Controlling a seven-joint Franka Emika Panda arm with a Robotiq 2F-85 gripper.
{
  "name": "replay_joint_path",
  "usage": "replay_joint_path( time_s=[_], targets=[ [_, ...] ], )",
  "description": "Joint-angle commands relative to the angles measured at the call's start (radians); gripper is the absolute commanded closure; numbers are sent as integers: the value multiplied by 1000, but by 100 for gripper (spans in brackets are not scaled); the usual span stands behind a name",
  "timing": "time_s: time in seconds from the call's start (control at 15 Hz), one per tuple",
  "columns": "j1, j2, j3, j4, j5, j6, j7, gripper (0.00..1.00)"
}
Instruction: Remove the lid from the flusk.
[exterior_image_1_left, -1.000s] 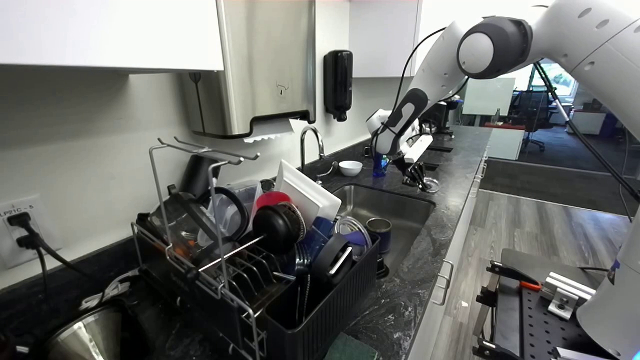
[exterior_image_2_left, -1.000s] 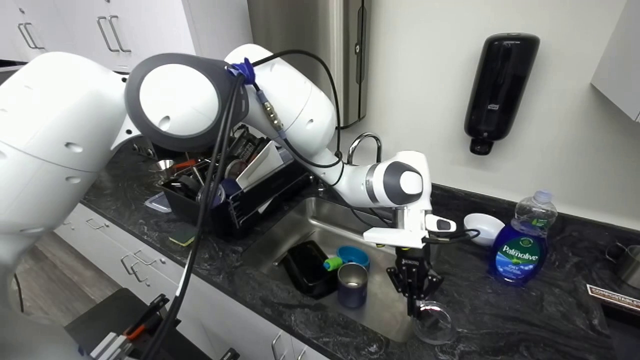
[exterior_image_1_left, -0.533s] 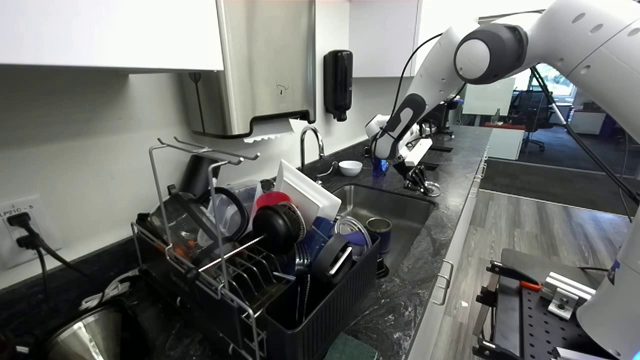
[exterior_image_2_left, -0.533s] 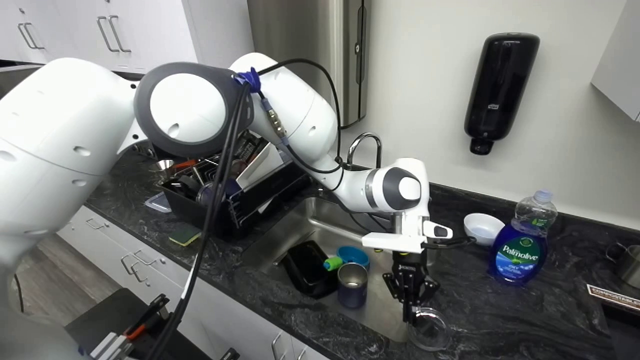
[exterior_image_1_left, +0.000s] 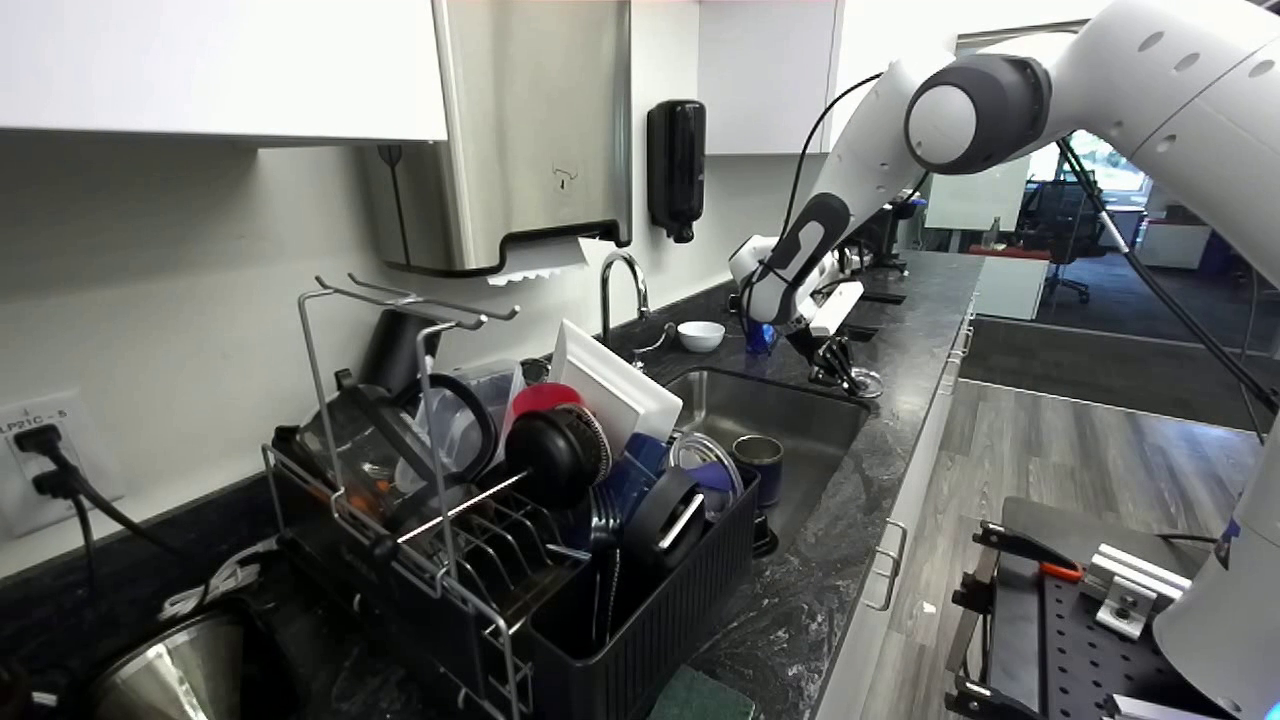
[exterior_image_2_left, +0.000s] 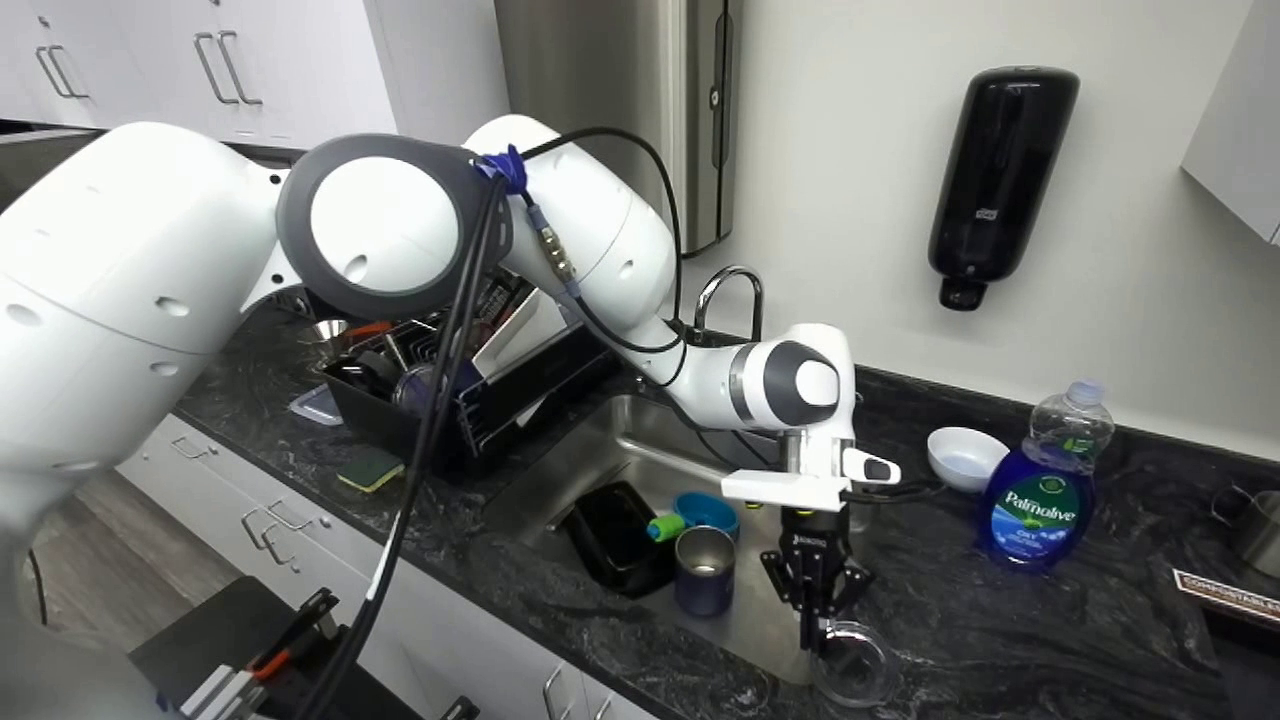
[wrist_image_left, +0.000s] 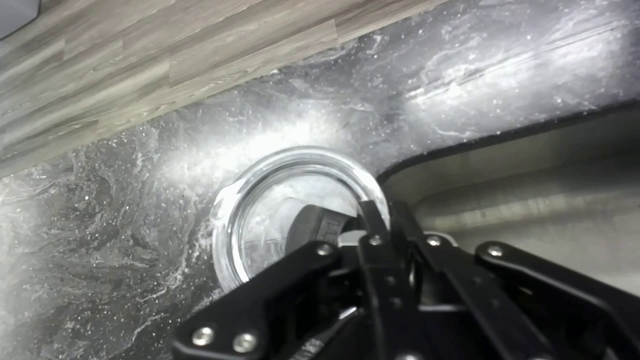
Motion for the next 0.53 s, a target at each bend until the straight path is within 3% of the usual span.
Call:
replay_joint_path(
  time_s=[0.0, 0.47],
  targets=[
    [-23, 15, 22, 37, 15, -40, -36, 98],
    [-36, 40, 19, 79, 17, -63, -43, 98]
  ],
)
